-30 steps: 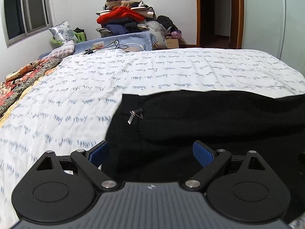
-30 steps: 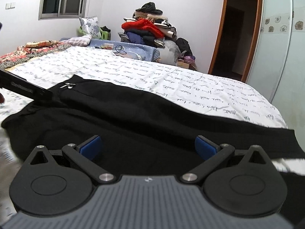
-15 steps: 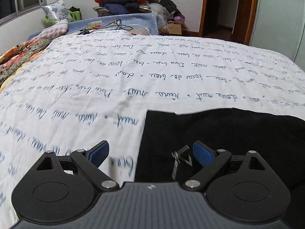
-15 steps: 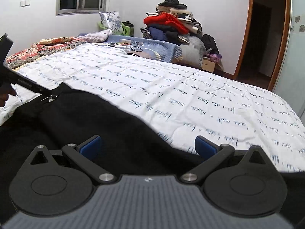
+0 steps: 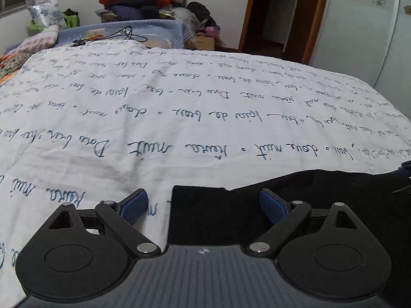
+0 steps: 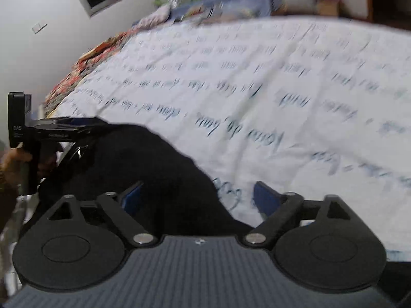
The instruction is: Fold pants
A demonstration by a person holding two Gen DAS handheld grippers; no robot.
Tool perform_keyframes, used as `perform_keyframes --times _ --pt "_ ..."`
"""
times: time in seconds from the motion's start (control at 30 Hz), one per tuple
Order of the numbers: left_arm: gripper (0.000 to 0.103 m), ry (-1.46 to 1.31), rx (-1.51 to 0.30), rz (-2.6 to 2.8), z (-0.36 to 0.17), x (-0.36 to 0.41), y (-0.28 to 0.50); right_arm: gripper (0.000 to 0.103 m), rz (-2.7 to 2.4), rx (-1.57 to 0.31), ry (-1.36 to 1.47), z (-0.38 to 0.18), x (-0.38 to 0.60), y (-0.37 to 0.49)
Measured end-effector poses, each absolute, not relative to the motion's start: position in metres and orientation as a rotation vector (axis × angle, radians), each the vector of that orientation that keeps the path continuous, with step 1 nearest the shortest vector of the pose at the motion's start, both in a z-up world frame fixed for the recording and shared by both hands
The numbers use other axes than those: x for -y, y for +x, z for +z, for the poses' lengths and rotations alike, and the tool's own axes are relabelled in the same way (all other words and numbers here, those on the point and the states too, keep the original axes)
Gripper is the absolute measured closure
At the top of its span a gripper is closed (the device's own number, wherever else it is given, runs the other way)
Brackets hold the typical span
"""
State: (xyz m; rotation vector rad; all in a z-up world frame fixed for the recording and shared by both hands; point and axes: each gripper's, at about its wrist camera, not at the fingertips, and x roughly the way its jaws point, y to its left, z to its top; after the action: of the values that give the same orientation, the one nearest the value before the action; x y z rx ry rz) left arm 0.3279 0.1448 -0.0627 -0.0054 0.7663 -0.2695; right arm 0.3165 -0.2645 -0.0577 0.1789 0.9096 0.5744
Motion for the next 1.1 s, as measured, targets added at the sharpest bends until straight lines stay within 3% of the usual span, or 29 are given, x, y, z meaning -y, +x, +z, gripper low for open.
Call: perform_keyframes --times 0.07,0.13,0.17,0.33,0.47,0.63,0.8,1.1 --pt "0.04 0.044 -0.752 -0.307 -0.062 -0.137 0.323 0.061 0.604 -0.917 0.156 -0.062 0.258 0.319" --pt "0.042 0.11 -0.736 -0.296 -0.06 -0.129 0.318 0.085 0.655 -0.915 0.152 -0.06 0.256 0.315" --pt "0.048 0.129 -0.731 -0.296 -0.059 -0.127 0.315 0.089 0.657 -0.907 0.132 -0.058 0.254 0.312" --pt "0.075 0.085 -0.733 -0.299 -0.05 -0.13 0.313 0.095 0.596 -0.793 -0.028 -0.043 0.243 0.291" --pt "0.082 0.012 -0.707 -0.267 -0.041 -0.142 0.316 0.102 0.458 -0.661 -0.239 -0.025 0.224 0.278" --pt "0.084 -0.016 -0.625 -0.235 -0.028 -0.148 0.303 0.102 0.327 -0.478 -0.412 -0.008 0.2 0.257" --pt "0.086 0.085 -0.475 -0.309 0.002 -0.14 0.241 0.102 0.29 -0.374 -0.502 -0.002 0.187 0.206" --pt "0.089 0.028 -0.488 -0.394 0.007 -0.161 0.139 0.102 0.312 -0.283 -0.566 0.006 0.182 0.08"
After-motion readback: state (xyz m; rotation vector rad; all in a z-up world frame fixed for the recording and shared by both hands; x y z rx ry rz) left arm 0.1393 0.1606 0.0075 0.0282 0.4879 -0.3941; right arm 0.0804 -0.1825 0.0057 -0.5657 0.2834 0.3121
